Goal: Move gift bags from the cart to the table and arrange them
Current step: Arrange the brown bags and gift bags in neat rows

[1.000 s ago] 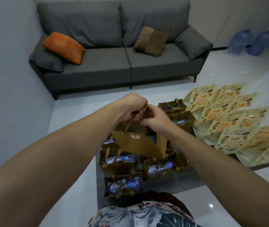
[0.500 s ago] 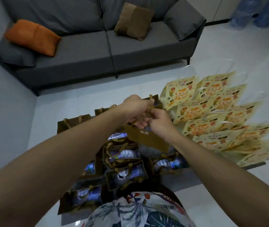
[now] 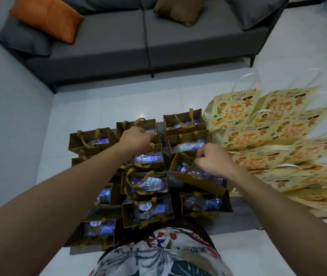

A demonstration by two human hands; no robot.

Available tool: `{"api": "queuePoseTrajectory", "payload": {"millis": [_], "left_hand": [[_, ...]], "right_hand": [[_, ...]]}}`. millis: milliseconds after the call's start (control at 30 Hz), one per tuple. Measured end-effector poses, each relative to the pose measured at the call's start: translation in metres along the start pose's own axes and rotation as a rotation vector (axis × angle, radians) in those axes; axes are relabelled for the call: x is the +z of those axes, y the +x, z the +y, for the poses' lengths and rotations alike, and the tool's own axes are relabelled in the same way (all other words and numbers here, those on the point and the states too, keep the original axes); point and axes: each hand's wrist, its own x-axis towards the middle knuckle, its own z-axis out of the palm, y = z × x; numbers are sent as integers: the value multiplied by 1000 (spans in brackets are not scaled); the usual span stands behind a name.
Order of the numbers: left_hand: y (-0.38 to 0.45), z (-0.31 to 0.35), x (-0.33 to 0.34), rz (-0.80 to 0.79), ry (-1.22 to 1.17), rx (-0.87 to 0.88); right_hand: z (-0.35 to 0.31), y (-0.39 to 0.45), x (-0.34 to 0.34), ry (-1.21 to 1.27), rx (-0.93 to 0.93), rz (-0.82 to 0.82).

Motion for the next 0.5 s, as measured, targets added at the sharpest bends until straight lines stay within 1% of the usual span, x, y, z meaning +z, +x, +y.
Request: {"api": "queuePoseTrajectory", "payload": {"millis": [67, 200, 367, 500], "left_hand": [[6, -9, 5, -40, -12, -13], [12, -19, 13, -117, 54, -17], [19, -30, 17, -115, -2, -46], [20, -45, 15, -104, -8, -69]], "right_hand": [[4, 6, 4, -72, 10, -11], [-2, 16, 8, -210, -29, 5], [-7, 22, 11, -247, -51, 31], [-2, 29, 17, -242, -33, -6]]}}
